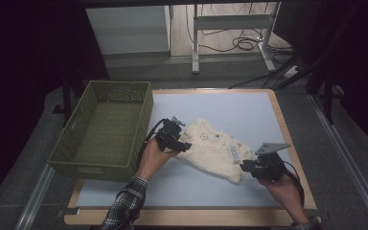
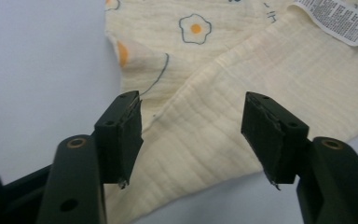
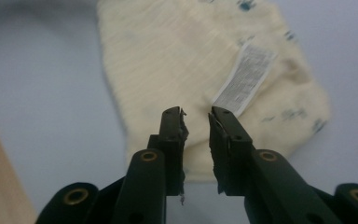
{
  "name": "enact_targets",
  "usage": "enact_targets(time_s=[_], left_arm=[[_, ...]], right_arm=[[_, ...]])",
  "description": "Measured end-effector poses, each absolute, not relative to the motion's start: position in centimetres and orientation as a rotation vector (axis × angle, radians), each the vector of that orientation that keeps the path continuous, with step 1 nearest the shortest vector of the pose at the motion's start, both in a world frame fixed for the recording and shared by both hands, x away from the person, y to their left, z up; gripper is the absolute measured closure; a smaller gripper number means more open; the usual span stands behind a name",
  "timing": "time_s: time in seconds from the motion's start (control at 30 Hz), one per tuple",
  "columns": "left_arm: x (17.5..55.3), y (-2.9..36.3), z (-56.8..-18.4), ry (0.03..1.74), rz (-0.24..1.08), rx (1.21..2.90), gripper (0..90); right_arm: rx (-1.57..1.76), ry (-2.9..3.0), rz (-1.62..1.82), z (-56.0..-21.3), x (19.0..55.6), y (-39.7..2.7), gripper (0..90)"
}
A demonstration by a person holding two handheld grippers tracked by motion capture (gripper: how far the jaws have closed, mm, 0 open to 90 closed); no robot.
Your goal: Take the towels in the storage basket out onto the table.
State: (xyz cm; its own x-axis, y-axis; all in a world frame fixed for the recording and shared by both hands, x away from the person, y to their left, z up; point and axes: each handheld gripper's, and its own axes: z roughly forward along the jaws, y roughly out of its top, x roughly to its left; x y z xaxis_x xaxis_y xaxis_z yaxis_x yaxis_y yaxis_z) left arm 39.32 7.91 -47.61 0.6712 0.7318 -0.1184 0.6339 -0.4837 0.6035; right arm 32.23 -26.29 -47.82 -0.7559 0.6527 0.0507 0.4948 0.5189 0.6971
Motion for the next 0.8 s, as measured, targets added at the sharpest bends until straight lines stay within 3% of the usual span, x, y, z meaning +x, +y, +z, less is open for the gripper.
enact_targets(time_s=[0.17, 0.37, 0.4, 0.47, 0.5, 0.53, 0.57, 0.8], left_arm=[[39.2, 8.3, -47.7, 1.059, 0.216, 2.255, 33.6], [39.0, 8.7, -47.9, 1.064, 0.214, 2.246, 32.8], [39.0, 8.8, -47.9, 1.068, 0.211, 2.244, 33.4], [38.9, 8.9, -47.9, 1.072, 0.212, 2.239, 34.9], [38.9, 9.0, -47.9, 1.076, 0.21, 2.233, 34.9], [38.8, 9.2, -47.8, 1.077, 0.21, 2.232, 36.3], [38.7, 9.3, -47.8, 1.079, 0.213, 2.23, 36.5], [38.7, 10.0, -47.3, 1.095, 0.23, 2.203, 39.0]], right_arm=[[1.0, 2.508, 1.019, -47.5, 35.1, -25.4, 66.9], [1.058, 2.508, 0.911, -49.9, 39.7, -23.0, 57.4], [1.055, 2.513, 0.894, -50.3, 39.9, -22.8, 58.3], [1.061, 2.51, 0.854, -51.0, 40.3, -22.5, 70.0], [1.061, 2.51, 0.854, -51.0, 40.3, -22.5, 70.0], [1.044, 2.492, 0.866, -51.0, 40.1, -22.5, 85.9], [1.039, 2.501, 0.872, -50.8, 39.9, -22.5, 88.5], [0.929, 2.559, 0.99, -48.1, 36.4, -22.5, 89.2]])
